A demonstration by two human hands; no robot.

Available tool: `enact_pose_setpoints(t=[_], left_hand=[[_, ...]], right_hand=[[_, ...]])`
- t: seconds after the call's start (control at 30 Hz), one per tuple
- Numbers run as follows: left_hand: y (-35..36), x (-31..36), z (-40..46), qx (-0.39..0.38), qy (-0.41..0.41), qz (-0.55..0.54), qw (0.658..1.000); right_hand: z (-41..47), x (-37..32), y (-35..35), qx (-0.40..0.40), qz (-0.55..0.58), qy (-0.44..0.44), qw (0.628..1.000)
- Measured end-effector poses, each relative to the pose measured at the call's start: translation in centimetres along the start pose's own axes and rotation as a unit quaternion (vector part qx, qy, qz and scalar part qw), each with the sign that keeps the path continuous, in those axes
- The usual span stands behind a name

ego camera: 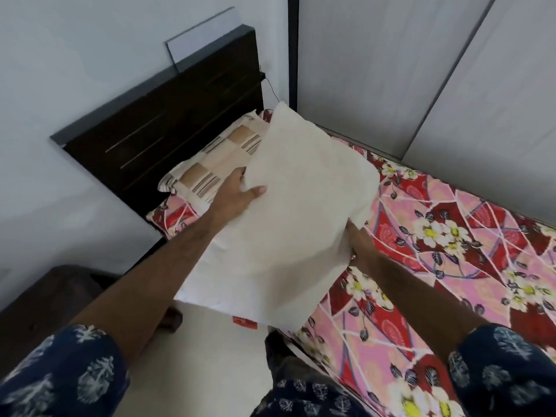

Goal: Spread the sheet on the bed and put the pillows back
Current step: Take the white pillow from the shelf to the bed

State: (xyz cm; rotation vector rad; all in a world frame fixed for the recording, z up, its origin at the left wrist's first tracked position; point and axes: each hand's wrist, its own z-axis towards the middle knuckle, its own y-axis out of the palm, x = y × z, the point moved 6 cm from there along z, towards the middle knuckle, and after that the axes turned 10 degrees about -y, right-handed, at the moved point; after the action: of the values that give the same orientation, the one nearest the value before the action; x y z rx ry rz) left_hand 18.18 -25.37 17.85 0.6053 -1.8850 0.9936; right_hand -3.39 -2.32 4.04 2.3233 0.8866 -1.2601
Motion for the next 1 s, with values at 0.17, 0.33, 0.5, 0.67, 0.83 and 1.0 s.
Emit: enact_pose_setpoints(t=[0.17, 0.33, 0.5, 0.67, 0.83, 1.0], left_hand=[[-2.0, -1.5, 12.2, -0.029, 0.01, 0.091, 0.995], [-4.1, -3.0, 23.2, -0.06, 0.02, 0.112, 0.992], [-5.8, -1.1, 29.9, -0.047, 0.035, 0.171, 0.983], [-5.8, -2.7, 37.0, -0.065, 0.068, 0.265, 0.96], [-2.6, -10.7, 37.5, -0.177, 0.119, 0.607, 0.765], [-2.9, -15.4, 36.0, -0.193, 0.137, 0.639, 0.732]], right_hand=[[8.9, 0.1, 6.0, 0.002, 0.037, 0.065, 0.997], [16.8, -2.1, 11.5, 0.029, 0.008, 0.09, 0.995], [23.2, -4.4, 16.7, 0.043, 0.023, 0.094, 0.994], [27.2, -6.2, 21.9, 0.029, 0.023, 0.043, 0.998], [29.9, -4.4, 28.4, -0.11, -0.188, -0.014, 0.976], [31.0, -4.8, 30.8, -0.191, -0.395, -0.095, 0.894]])
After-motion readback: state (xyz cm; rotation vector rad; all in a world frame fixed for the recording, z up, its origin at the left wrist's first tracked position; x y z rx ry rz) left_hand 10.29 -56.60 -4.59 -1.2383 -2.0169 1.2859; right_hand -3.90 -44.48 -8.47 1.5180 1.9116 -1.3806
